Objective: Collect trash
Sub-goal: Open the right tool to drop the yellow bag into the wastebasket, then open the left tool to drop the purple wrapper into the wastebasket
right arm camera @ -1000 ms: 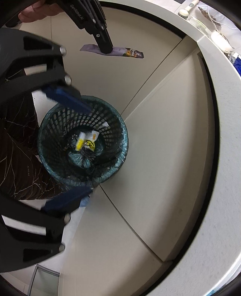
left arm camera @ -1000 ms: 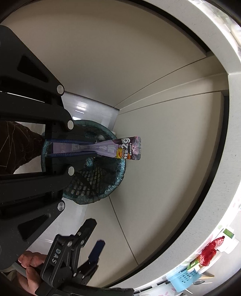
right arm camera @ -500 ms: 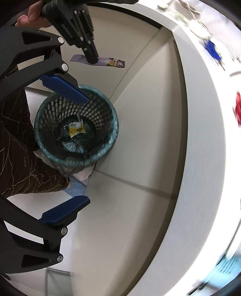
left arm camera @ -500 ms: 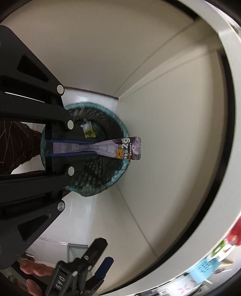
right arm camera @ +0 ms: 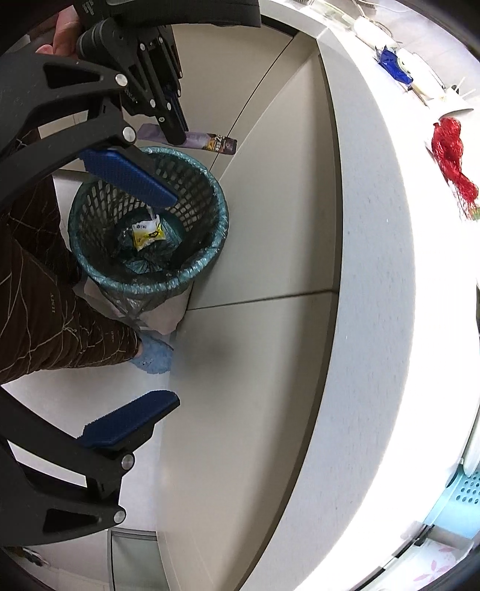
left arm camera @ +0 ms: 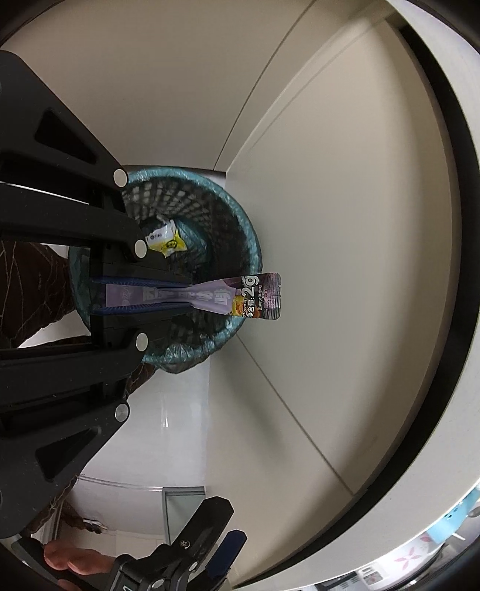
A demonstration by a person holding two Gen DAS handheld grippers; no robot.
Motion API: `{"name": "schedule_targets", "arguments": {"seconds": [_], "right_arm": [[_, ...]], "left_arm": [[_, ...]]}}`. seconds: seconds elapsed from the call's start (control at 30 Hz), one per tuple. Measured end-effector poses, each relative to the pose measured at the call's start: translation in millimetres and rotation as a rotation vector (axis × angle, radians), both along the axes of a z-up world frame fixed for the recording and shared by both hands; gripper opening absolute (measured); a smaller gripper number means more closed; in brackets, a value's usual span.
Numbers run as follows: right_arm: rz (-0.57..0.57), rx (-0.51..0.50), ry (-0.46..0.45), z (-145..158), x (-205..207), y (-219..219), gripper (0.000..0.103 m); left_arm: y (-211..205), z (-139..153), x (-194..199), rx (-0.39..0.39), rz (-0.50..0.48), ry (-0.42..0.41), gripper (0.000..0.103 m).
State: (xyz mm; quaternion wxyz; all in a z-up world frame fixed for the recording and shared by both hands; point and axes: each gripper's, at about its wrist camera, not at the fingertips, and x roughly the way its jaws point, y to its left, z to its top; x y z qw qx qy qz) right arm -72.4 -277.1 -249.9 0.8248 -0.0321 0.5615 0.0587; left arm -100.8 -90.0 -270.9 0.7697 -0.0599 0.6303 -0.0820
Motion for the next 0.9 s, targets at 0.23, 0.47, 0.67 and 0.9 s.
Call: {"name": "schedule_targets", "arguments": {"seconds": [0.23, 0.47, 0.67, 0.9], "right_arm": [[0.004, -0.012, 0.001, 9.6, -1.4, -3.4, 0.095], [0.016, -0.013, 0.005, 5.6, 0.8, -0.7, 0.095], [0.025, -0.014, -0.006, 11.6, 1.8, 1.2, 0.095], [0.063, -0.026, -0.030, 47.5, 2.4, 6.3, 0.095]], "left_arm": [[-8.5, -2.1, -0.1, 0.011, -0.035, -0.006, 0.021], [-5.8, 2.1, -2.9, -0.001, -0.006, -0.022, 0.056], [4.0, 16.3, -2.4, -0.003, 0.026, -0.044, 0.073], [25.9, 65.6, -1.8, -0.005, 0.083, -0.119, 0.090]]}}
